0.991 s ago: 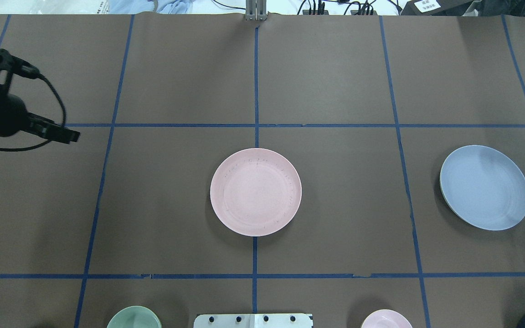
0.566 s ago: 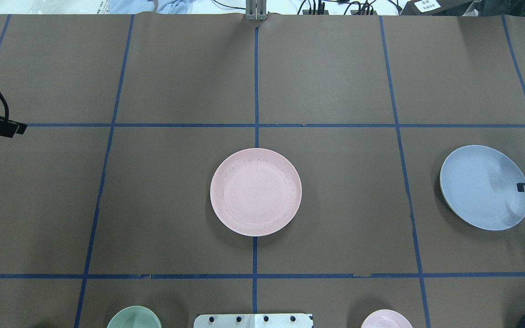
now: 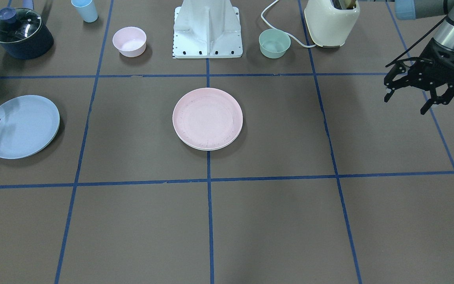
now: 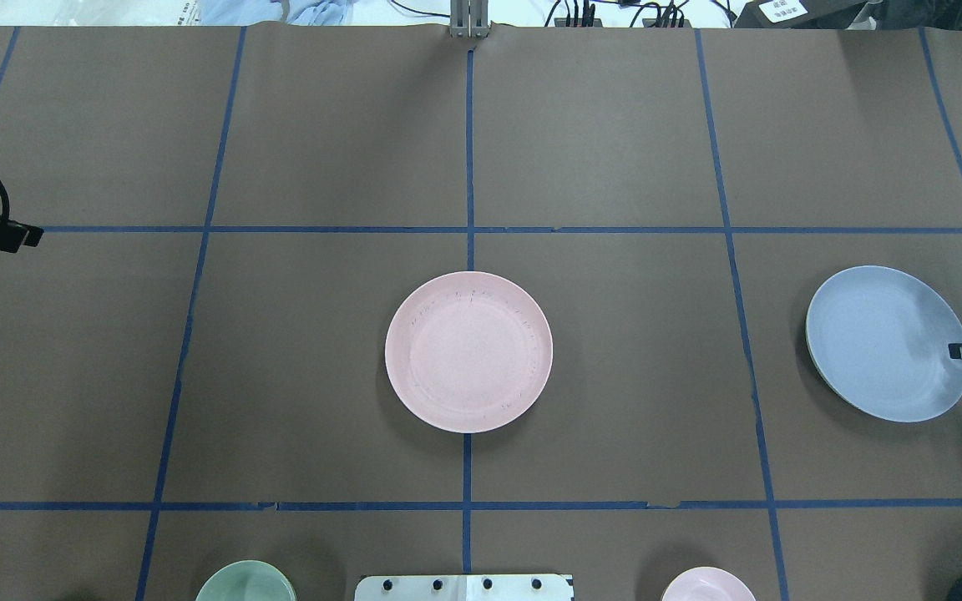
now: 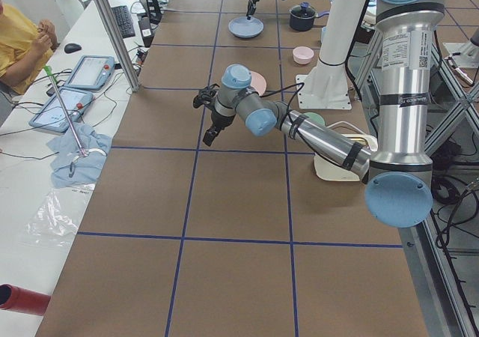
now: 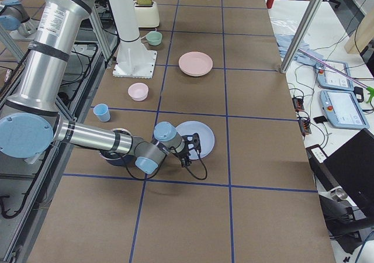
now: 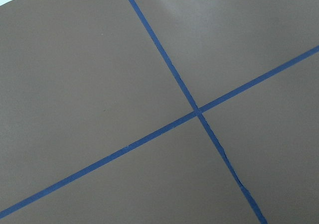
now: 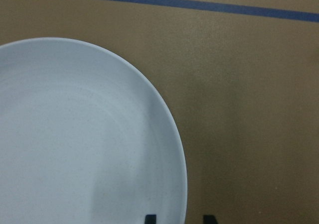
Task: Stack three plates with pink and blue
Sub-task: 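Grasp the rim of the light blue plate with the right gripper and lift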
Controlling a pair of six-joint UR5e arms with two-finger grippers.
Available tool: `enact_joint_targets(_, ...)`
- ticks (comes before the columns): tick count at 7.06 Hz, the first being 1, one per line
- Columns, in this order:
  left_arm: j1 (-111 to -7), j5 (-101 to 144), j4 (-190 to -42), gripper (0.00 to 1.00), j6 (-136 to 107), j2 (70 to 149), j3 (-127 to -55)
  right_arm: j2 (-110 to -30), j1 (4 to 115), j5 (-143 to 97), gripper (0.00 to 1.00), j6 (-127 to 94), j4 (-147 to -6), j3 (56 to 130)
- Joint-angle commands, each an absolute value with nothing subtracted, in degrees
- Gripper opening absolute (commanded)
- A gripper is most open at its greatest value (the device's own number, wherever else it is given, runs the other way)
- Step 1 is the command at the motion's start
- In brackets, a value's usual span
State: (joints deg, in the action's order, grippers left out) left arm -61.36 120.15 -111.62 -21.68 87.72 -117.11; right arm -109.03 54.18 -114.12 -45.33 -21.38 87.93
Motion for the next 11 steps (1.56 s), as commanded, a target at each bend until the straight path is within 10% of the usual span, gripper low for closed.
enact_joint_targets(1,-61.3,120.1,-111.6,1.00,-21.7,87.7,-117.0,-108.9,54.1,-114.1,0.00,-45.4,-21.4,87.5)
enact_joint_targets(7,-61.5,120.2,-111.7,1.00,-21.1,86.8,-116.9,-95.0,59.8,-125.2,0.00,-59.2,-46.9,108.2)
enact_joint_targets(11,-65.6,120.3,-111.4,1.00,-18.5,85.3,-116.8,-79.0,40.8,-108.9,0.00,-78.1,-51.2,110.2)
